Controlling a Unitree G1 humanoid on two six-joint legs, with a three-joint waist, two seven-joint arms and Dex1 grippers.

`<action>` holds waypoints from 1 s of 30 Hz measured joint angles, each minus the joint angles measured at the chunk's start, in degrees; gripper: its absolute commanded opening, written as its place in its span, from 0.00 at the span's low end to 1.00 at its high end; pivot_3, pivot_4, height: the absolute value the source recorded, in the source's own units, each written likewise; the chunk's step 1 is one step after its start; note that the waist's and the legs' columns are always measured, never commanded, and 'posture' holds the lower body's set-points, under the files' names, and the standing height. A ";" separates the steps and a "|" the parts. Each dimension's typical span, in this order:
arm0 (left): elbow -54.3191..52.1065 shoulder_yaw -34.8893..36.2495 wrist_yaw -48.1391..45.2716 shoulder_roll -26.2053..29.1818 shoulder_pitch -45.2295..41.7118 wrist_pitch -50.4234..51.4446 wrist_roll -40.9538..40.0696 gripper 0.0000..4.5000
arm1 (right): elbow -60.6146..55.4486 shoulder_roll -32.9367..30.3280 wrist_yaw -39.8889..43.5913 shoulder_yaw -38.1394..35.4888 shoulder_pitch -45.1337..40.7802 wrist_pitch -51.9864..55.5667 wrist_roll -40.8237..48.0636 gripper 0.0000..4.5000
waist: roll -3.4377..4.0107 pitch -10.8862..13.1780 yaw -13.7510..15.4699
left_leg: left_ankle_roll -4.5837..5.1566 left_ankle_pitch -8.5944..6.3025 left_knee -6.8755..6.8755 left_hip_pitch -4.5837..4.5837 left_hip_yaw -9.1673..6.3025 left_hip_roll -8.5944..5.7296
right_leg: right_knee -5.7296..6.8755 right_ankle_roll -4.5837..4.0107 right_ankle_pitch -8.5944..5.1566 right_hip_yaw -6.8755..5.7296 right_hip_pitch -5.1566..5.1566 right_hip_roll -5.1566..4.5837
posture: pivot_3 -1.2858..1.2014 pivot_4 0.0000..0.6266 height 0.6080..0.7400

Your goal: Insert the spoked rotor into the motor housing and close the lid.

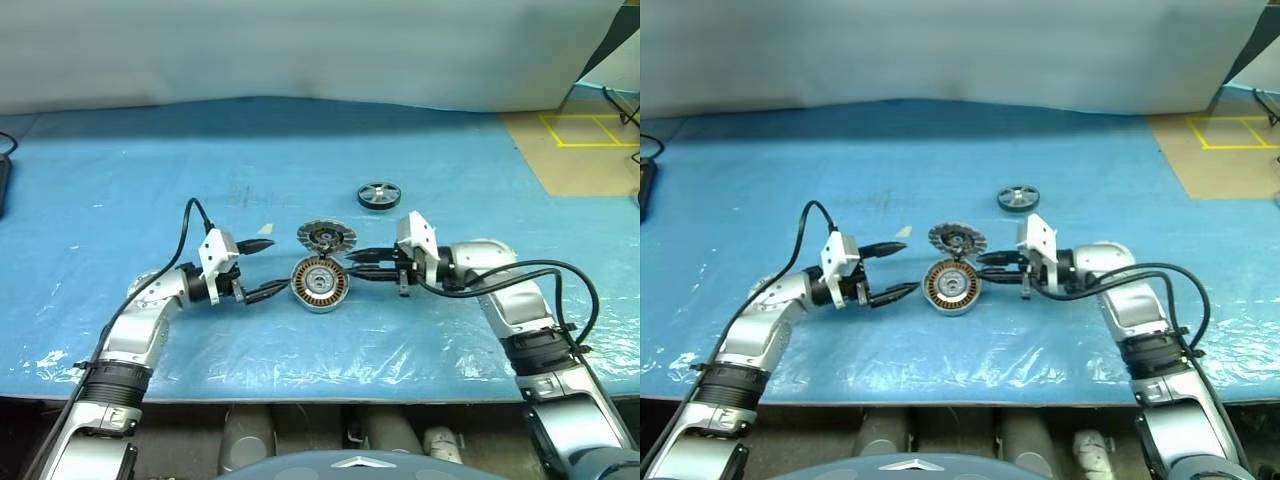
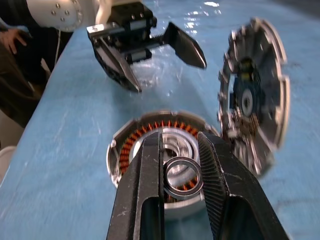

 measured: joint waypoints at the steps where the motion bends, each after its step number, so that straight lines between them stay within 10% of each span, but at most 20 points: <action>1: -0.04 -0.02 0.02 -0.01 0.01 0.01 -0.01 1.00 | 0.19 1.26 -0.46 0.82 -0.61 -0.05 -0.23 0.13 | 0.00 0.00 -0.01 | 0.00 0.00 0.00 -0.01 0.00 -0.01 | 0.00 0.00 0.00 0.00 -0.01 0.00 | 0.52 0.24 1.00; 30: -9.36 0.01 2.95 1.86 2.98 6.50 -0.74 1.00 | 7.18 8.34 -3.31 5.44 -2.59 -0.84 -2.58 0.13 | 0.00 0.00 -0.01 | -0.05 0.02 0.01 -0.01 0.00 -0.02 | 0.03 0.01 0.01 0.00 -0.01 -0.01 | 0.52 0.24 1.00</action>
